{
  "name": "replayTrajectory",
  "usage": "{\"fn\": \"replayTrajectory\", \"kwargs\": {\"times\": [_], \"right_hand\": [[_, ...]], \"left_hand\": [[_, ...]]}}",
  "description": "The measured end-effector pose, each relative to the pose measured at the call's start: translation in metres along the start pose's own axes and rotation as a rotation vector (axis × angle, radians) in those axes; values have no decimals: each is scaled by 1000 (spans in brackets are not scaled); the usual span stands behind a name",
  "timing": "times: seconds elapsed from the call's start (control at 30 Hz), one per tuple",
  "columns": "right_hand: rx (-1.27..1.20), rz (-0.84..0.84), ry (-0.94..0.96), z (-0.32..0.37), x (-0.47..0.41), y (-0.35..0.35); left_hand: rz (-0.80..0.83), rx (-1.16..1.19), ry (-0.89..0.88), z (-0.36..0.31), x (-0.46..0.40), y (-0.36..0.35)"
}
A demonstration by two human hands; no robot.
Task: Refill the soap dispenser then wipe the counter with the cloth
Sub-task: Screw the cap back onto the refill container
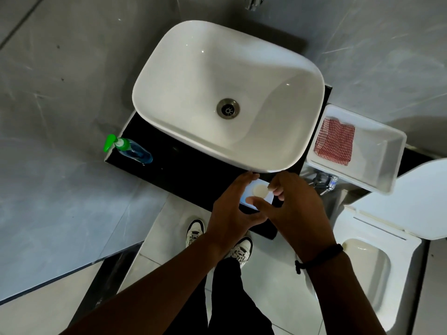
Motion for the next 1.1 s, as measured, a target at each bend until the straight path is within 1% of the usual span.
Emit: {"fn": "replayTrajectory", "kwargs": {"times": [0.1,0.17,0.2,0.3,0.4,0.47,0.53,0.6,0.7,0.77,0.83,0.93,1.0,1.1], "right_hand": [[-53,79,1,-2,-1,2],[-74,148,69,-2,-2,3],[-72,155,91,-2,-2,2],[-49,92,40,4,-3,0],[63,66,-39,8,-5,-4],[39,96,-33,9,-3,-2],[-14,142,24,9,-1,2],[6,148,71,9,1,4],[39,70,2,11,-1,1],[93,49,-37,13,-4,-2],[83,84,-22,13,-3,-3],[24,200,30,11,0,1],[46,181,24,10,0,1],[32,101,-21,13,0,-5]], "left_hand": [[-30,-22,-18,0,0,0],[-22,-10,-7,1,0,0],[-12,-3,2,1,-1,-1],[-10,0,1,2,-1,-1],[-9,7,-12,-1,0,-1],[-35,15,-12,-4,0,0],[-40,16,-24,-6,-1,1],[-36,-4,-42,-7,-1,0],[-17,-3,-37,-1,0,-1],[-11,0,-29,1,0,-1],[-23,9,-29,-2,0,-1],[-51,2,-44,-5,-1,-2],[-43,-15,-47,-2,-1,-2],[-41,-4,-52,2,-1,-5]]}}
Point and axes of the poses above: each hand's wrist, its own x-axis away from the middle knuckle, its own y-axis out of the back of the hand, z = x × y, the point moved 2 cm from there along -x, towards the middle knuckle, and after that the axes turned 4 degrees about x, right-handed, at the moved point
